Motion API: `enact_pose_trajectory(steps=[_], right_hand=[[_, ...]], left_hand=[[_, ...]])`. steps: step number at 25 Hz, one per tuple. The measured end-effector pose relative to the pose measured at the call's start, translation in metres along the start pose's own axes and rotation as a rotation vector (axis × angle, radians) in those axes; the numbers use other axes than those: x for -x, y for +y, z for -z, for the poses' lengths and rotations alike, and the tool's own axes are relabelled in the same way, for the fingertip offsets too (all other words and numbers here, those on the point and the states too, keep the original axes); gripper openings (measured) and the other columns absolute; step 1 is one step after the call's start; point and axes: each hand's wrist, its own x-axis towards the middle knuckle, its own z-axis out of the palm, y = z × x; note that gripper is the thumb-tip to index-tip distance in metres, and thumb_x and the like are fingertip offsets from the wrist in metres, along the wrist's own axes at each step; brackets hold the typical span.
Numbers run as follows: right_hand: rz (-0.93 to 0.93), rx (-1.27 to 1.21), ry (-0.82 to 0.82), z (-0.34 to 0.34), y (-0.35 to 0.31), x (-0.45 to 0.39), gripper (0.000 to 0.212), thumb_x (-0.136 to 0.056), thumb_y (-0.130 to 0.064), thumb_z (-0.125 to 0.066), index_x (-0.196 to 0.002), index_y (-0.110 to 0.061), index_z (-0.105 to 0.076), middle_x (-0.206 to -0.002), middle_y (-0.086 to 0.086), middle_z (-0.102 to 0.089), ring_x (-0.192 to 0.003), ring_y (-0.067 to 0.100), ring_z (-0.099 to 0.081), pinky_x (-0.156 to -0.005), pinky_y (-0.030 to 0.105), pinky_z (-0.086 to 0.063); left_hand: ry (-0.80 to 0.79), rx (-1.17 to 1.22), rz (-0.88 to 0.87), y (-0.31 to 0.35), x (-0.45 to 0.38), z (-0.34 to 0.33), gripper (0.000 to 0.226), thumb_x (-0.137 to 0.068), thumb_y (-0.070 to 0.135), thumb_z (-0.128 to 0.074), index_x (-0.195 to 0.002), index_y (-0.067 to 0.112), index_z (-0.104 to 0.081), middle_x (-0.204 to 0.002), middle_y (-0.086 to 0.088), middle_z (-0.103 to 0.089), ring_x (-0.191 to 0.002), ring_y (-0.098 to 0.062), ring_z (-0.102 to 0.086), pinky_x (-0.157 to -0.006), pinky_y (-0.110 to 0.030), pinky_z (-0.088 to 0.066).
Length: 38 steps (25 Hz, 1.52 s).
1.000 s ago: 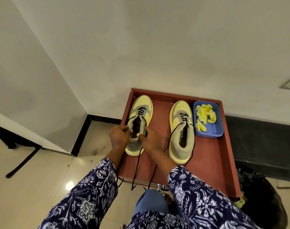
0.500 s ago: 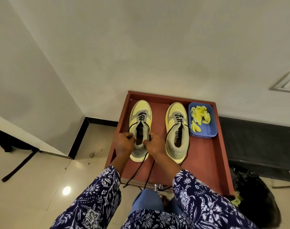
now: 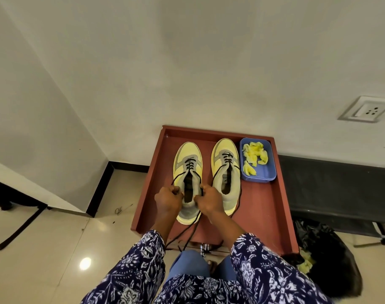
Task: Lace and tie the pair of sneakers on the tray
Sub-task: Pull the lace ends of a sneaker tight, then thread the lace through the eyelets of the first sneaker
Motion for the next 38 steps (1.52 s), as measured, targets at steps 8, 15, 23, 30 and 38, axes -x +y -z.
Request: enact_pose_trajectory(steps=[8,15,23,30,38], right_hand=[[-0.014,-0.001,-0.001,0.006,0.007,0.007,0.038,-0.082,-0.002,-0.053,-0.119,0.007,-0.053,-0.113,0.024,-0.062,-0.100,0.036,-0.059,-0.087,0.042,-0.049],[0.000,0.012,-0.026,0.010,0.008,0.007,0.039,-0.084,-0.002,-0.051,-0.123,0.001,-0.052,-0.121,0.020,-0.060,-0.110,0.033,-0.056,-0.090,0.035,-0.045],[0.008,0.021,-0.022,0.011,0.008,0.008,0.039,-0.086,-0.004,-0.052,-0.124,0.000,-0.052,-0.122,0.018,-0.058,-0.114,0.032,-0.054,-0.092,0.034,-0.044],[0.088,-0.115,0.103,0.041,-0.002,-0.008,0.014,-0.087,-0.008,-0.052,-0.089,-0.017,-0.062,-0.083,0.006,-0.062,-0.088,0.028,-0.053,-0.077,0.031,-0.038],[0.117,-0.073,0.277,0.097,0.031,-0.039,0.024,-0.084,0.000,-0.050,-0.104,-0.001,-0.064,-0.108,0.018,-0.067,-0.102,0.033,-0.059,-0.081,0.031,-0.040]], left_hand=[[-0.003,-0.001,0.030,-0.002,0.008,-0.008,0.025,-0.083,0.006,-0.063,-0.108,0.003,-0.067,-0.106,-0.018,-0.068,-0.099,-0.028,-0.064,-0.083,-0.022,-0.045],[0.046,-0.027,0.009,0.000,0.014,-0.012,0.021,-0.085,0.007,-0.061,-0.103,0.001,-0.069,-0.100,-0.019,-0.069,-0.095,-0.030,-0.064,-0.077,-0.023,-0.044],[0.115,-0.054,0.009,0.008,0.021,-0.015,0.023,-0.086,0.011,-0.061,-0.107,0.002,-0.065,-0.107,-0.018,-0.066,-0.098,-0.030,-0.062,-0.084,-0.034,-0.048],[0.111,-0.064,-0.267,0.055,0.022,-0.035,0.027,-0.085,0.005,-0.059,-0.112,0.001,-0.058,-0.119,-0.016,-0.051,-0.107,-0.028,-0.053,-0.073,-0.009,-0.027],[-0.024,-0.077,-0.430,0.110,0.016,-0.085,0.027,-0.088,0.003,-0.052,-0.114,0.005,-0.060,-0.118,-0.013,-0.057,-0.110,-0.027,-0.053,-0.092,-0.029,-0.038]])
